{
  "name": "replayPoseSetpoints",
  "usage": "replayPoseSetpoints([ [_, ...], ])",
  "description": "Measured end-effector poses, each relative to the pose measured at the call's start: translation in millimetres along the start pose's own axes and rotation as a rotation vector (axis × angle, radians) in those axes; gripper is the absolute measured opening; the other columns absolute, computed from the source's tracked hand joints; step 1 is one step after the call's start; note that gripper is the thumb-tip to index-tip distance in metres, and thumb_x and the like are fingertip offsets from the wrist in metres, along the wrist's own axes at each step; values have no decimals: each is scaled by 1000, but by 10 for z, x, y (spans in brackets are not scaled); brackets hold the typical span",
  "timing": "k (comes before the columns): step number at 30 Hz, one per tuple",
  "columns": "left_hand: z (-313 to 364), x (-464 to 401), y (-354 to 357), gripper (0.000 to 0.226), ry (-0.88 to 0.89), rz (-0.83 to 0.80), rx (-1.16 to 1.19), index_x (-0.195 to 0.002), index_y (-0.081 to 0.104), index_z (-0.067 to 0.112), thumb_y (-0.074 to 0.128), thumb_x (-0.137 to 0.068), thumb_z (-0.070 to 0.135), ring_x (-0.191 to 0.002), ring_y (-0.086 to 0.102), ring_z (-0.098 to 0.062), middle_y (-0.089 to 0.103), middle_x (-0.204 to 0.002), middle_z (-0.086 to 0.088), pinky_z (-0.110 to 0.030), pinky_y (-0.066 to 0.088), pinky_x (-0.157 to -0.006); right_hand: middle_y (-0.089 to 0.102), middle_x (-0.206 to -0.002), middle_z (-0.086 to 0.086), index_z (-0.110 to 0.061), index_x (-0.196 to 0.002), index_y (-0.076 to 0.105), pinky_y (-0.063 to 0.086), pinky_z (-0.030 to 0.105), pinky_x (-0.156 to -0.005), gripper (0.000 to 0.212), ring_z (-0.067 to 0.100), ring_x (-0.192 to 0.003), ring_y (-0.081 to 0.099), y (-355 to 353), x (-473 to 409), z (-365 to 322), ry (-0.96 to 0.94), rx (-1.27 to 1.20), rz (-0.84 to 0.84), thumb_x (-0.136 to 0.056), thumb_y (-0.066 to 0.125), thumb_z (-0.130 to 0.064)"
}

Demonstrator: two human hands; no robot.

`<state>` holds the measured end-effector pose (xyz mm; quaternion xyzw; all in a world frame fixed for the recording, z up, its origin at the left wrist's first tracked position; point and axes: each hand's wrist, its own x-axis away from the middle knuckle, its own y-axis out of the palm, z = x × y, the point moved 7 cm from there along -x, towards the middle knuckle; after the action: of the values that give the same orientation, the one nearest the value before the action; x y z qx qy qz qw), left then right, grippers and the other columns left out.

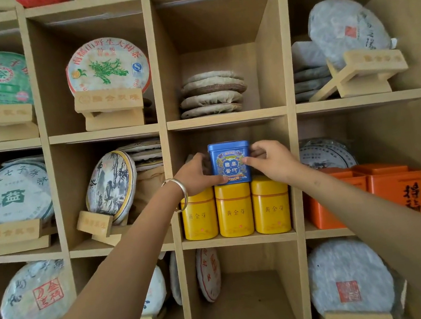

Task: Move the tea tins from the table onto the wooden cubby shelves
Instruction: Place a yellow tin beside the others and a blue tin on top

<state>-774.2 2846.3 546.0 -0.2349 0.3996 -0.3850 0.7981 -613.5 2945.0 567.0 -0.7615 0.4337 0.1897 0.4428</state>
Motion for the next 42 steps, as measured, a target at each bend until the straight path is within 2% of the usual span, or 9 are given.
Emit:
replayPoseSetpoints([
  [12,-41,-25,0,74,1,-48,33,-133,38,13,79,-74,29,-115,57,-19,56,-129,-5,-41,50,-98,66,-109,2,-9,-120,58,46,13,-63,36,7,-87,60,17,50,7,27,-56,23,-88,68,-21],
  [15,-34,-29,5,74,-3,-54,29,-133,38,13,79,-74,29,-115,56,-18,56,-128,-4,-41,50,-97,66,-111,3,-9,-120,58,48,16,-66,37,9,-90,61,8,51,16,31,-52,21,-87,69,-21],
  [20,-21,-30,24,73,3,-56,44,-132,38,13,79,-74,28,-113,58,-17,57,-128,-4,-39,51,-97,67,-110,6,-7,-119,59,52,28,-80,38,12,-93,62,-18,56,22,40,-49,19,-86,71,-20],
  [27,-13,-24,9,73,1,-57,28,-132,40,15,79,-72,32,-109,57,-13,57,-124,0,-35,51,-94,66,-110,6,-8,-120,57,53,28,-80,40,12,-93,61,-5,73,-6,54,-53,12,-85,71,-20],
  [35,-30,-4,-109,85,1,5,30,-139,37,13,81,-69,37,-113,57,-17,57,-127,-2,-39,51,-96,64,-120,9,-6,-129,52,54,39,-92,56,19,-106,62,-33,66,43,97,-56,20,-82,74,-27],
  [39,-24,19,-116,79,24,-1,38,-138,38,12,79,-73,30,-111,59,-17,60,-124,-5,-41,51,-95,64,-119,10,-6,-129,51,53,32,-87,54,16,-102,62,3,121,69,111,-55,-2,-83,74,-22],
  [42,-14,38,-86,69,32,-17,49,-136,40,9,75,-79,21,-108,59,-16,59,-123,-7,-35,53,-92,65,-117,10,-6,-128,51,52,27,-80,53,15,-98,62,55,139,74,111,-67,-17,-82,75,-19],
])
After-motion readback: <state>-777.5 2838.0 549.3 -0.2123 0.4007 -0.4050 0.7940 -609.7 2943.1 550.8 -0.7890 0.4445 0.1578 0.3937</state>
